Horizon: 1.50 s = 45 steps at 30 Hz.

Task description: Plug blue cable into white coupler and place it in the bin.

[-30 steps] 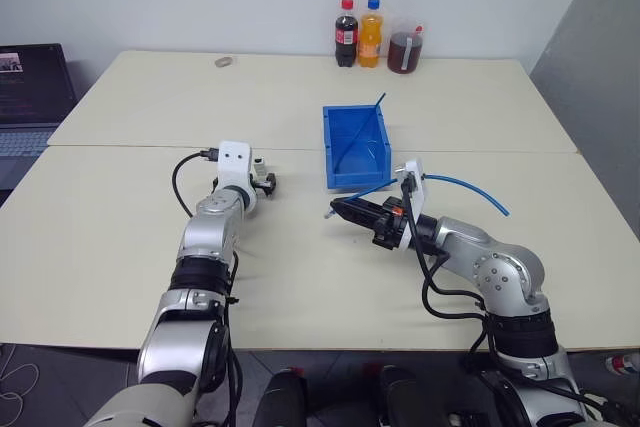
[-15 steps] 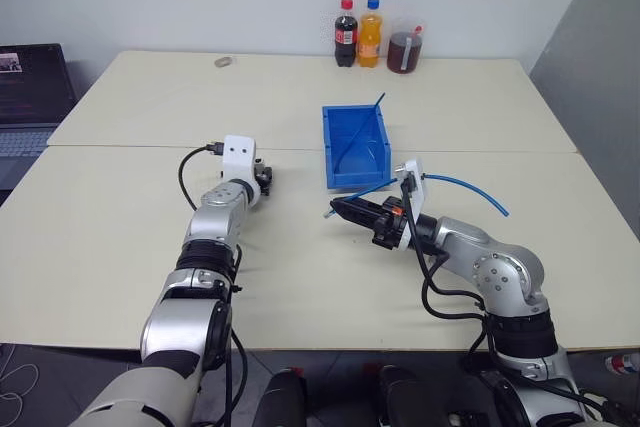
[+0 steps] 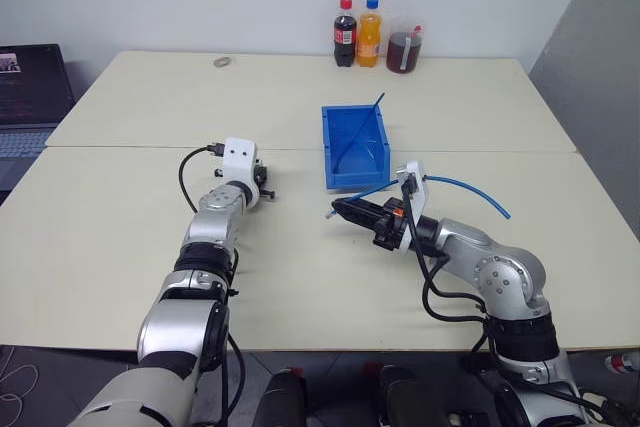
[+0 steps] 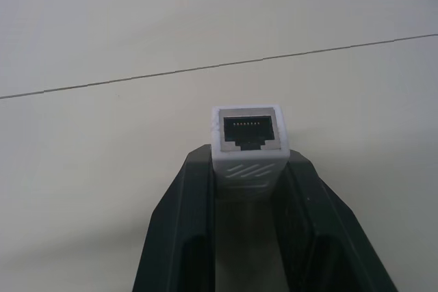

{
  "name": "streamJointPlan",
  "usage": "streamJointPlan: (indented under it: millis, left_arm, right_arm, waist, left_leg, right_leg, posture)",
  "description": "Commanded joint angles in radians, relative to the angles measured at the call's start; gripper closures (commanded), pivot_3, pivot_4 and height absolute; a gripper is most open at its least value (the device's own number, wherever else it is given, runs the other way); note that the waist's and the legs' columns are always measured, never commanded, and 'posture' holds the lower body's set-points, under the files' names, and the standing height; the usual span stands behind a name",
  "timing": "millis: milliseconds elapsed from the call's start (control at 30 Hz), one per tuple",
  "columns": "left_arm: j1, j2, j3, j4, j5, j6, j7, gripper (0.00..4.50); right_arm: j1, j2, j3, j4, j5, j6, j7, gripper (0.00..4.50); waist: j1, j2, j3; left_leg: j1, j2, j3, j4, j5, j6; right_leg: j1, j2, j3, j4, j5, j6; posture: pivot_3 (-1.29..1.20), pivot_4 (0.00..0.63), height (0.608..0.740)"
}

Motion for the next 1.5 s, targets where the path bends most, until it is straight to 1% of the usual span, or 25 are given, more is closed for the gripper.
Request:
streamJointPlan:
  millis: [33, 100, 167, 233, 333, 467, 667, 800, 900, 1033, 1167, 1500]
  left_arm:
    - [0.113, 0.043, -0.023, -0.223, -0.067, 0.066, -0.199, 3.72]
    - [0.211, 0.099, -0.061, -0.388, -0.121, 0.113, -0.372, 3.72]
    - [0.299, 0.182, -0.111, -0.536, -0.163, 0.143, -0.553, 3.72]
    - [0.36, 0.257, -0.149, -0.639, -0.191, 0.155, -0.685, 3.72]
    - [0.406, 0.342, -0.199, -0.734, -0.204, 0.145, -0.826, 3.72]
    - [0.4, 0.378, -0.3, -0.758, -0.15, 0.058, -0.944, 3.72]
    - [0.355, 0.363, -0.393, -0.679, -0.072, -0.042, -1.014, 3.72]
    - [0.315, 0.337, -0.414, -0.609, -0.047, -0.077, -1.033, 3.72]
    - [0.299, 0.332, -0.421, -0.579, -0.036, -0.095, -1.053, 3.72]
    - [0.294, 0.329, -0.423, -0.563, -0.028, -0.107, -1.068, 3.72]
    - [0.29, 0.326, -0.426, -0.549, -0.023, -0.118, -1.081, 3.72]
    - [0.299, 0.317, -0.424, -0.538, -0.012, -0.133, -1.08, 3.72]
  right_arm:
    - [0.02, -0.029, -0.021, -0.075, 0.017, -0.011, 0.006, 4.38]
    - [0.042, -0.078, -0.004, -0.119, -0.001, -0.015, 0.032, 4.38]
    - [0.065, -0.129, 0.014, -0.163, -0.019, -0.027, 0.057, 4.39]
    - [0.082, -0.16, 0.02, -0.191, -0.027, -0.044, 0.067, 4.39]
    - [0.096, -0.196, 0.028, -0.219, -0.043, -0.066, 0.085, 4.39]
    - [0.109, -0.255, 0.059, -0.234, -0.085, -0.102, 0.127, 4.39]
    - [0.097, -0.295, 0.125, -0.228, -0.157, -0.183, 0.19, 4.39]
    - [0.044, -0.297, 0.219, -0.18, -0.249, -0.264, 0.242, 4.39]
    - [-0.005, -0.273, 0.294, -0.116, -0.315, -0.324, 0.28, 4.39]
    - [-0.036, -0.24, 0.35, -0.051, -0.373, -0.374, 0.307, 4.39]
    - [-0.071, -0.186, 0.432, 0.066, -0.46, -0.437, 0.332, 4.39]
    - [-0.082, -0.154, 0.446, 0.136, -0.54, -0.472, 0.353, 4.39]
  waist:
    - [0.0, 0.0, 0.0]
    - [0.002, 0.0, 0.0]
    - [0.001, 0.0, 0.0]
    - [0.001, 0.0, 0.0]
    - [0.002, 0.0, 0.0]
    - [0.005, 0.0, 0.0]
    - [0.004, 0.0, 0.0]
    - [0.004, 0.001, 0.0]
    - [0.005, 0.0, 0.0]
    - [0.006, 0.0, 0.0]
    - [0.005, 0.001, 0.0]
    - [0.006, 0.001, 0.0]
  left_leg:
    - [0.0, 0.0, 0.0, 0.0, 0.0, 0.0]
    - [0.0, 0.0, 0.0, 0.0, 0.0, 0.0]
    - [0.0, 0.0, 0.001, -0.001, 0.0, 0.0]
    - [0.0, 0.0, 0.001, -0.001, 0.0, 0.0]
    - [0.0, 0.0, 0.0, -0.001, 0.0, 0.0]
    - [0.0, 0.0, 0.0, 0.0, 0.0, 0.0]
    - [0.0, 0.001, 0.0, 0.0, 0.0, 0.0]
    - [0.0, 0.001, 0.0, 0.001, 0.0, 0.0]
    - [0.001, 0.001, 0.0, 0.002, 0.0, 0.0]
    - [0.001, 0.001, -0.001, 0.002, 0.0, 0.0]
    - [0.002, 0.001, 0.0, 0.002, 0.0, 0.0]
    - [0.002, 0.001, -0.001, 0.003, 0.0, 0.0]
  right_leg:
    - [0.0, 0.0, 0.0, 0.0, 0.0, 0.0]
    - [0.0, -0.001, 0.0, 0.0, 0.0, 0.0]
    - [0.0, -0.001, 0.0, 0.0, 0.0, 0.0]
    - [0.0, -0.001, 0.0, -0.001, 0.0, -0.001]
    - [0.0, -0.001, 0.0, 0.0, -0.001, -0.001]
    - [0.0, -0.001, 0.0, -0.001, -0.003, 0.003]
    - [0.0, 0.001, 0.0, 0.0, -0.003, 0.003]
    - [0.0, 0.001, 0.0, 0.0, -0.003, 0.003]
    - [0.001, 0.001, 0.0, 0.0, -0.003, 0.004]
    - [0.002, 0.001, 0.0, 0.0, -0.003, 0.004]
    - [0.001, 0.001, 0.0, 0.001, -0.003, 0.004]
    - [0.002, 0.001, 0.0, 0.001, -0.003, 0.003]
  posture:
    - [0.0, 0.15, 0.74]
    - [0.0, 0.15, 0.74]
    - [0.0, 0.15, 0.74]
    - [0.0, 0.15, 0.74]
    - [0.0, 0.15, 0.74]
    - [0.0, 0.15, 0.74]
    - [0.0, 0.15, 0.74]
    - [0.0, 0.15, 0.74]
    - [0.0, 0.15, 0.74]
    - [0.0, 0.15, 0.74]
    - [0.0, 0.15, 0.74]
    - [0.0, 0.15, 0.74]
